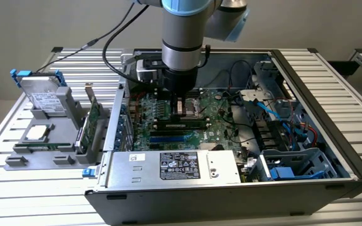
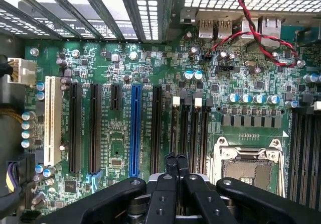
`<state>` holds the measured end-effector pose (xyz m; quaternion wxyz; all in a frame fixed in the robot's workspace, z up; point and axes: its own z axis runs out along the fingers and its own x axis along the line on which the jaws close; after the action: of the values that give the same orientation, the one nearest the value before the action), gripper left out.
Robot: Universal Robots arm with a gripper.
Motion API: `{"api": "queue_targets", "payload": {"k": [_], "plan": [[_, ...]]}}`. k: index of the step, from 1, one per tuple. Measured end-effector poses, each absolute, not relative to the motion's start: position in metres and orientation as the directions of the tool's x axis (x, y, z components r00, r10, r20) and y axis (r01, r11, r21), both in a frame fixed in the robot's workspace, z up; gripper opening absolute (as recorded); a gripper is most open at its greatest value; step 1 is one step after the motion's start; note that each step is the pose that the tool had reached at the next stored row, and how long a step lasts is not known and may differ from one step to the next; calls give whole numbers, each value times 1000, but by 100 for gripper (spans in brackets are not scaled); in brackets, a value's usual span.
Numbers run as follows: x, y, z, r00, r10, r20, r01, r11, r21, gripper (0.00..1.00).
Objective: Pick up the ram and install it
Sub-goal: 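Press down the ram until it locks into place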
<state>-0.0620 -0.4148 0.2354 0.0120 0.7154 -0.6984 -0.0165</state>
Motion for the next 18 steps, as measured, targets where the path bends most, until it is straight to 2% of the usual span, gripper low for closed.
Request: {"api": "queue_targets", "payload": {"k": [18], "plan": [[-63, -414, 227, 24, -1000, 2, -999, -24, 40, 10]]}}
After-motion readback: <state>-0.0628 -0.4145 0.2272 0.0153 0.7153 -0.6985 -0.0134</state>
